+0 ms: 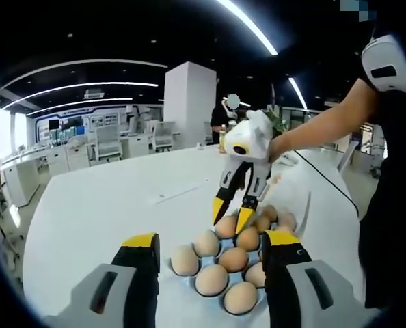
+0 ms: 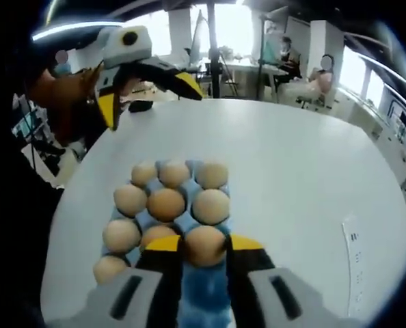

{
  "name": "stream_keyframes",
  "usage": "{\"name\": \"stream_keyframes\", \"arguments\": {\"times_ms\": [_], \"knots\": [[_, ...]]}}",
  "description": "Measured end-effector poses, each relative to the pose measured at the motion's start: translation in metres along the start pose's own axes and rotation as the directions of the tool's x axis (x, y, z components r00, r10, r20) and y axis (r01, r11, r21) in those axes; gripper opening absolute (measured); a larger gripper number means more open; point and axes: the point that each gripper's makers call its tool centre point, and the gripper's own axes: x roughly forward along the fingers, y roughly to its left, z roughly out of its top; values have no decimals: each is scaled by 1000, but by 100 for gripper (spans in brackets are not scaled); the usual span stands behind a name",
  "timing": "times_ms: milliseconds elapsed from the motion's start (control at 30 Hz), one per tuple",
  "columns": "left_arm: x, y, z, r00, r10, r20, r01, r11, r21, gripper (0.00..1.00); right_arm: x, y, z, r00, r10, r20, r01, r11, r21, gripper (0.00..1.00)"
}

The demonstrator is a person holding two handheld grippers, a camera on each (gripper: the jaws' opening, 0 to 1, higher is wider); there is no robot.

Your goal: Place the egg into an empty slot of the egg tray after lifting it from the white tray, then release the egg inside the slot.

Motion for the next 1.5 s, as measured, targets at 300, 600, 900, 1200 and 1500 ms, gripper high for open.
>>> {"name": "stream_keyframes", "arguments": {"times_ms": [300, 600, 900, 1200, 1500], "knots": [[1, -1, -1, 1000, -6, -3, 6, 1000, 2, 61, 3, -2, -4, 1000, 7, -6, -7, 1000, 25, 25], [1, 0, -2, 1000, -5, -6, 5, 1000, -2, 61, 5, -2, -6, 1000, 12, -3, -12, 999, 38, 25], [2, -1, -2, 1000, -8, -7, 8, 1000, -2, 61, 6, -1, -6, 1000, 17, 0, -17, 1000, 15, 26], [1, 0, -2, 1000, -5, -11, 5, 1000, 2, 61, 5, -2, -8, 999, 32, 16, -32, 999, 21, 27], [2, -2, -1, 1000, -8, -11, 8, 1000, 3, 61, -4, -3, -10, 999, 14, 37, -16, 999, 50, 29]]}}
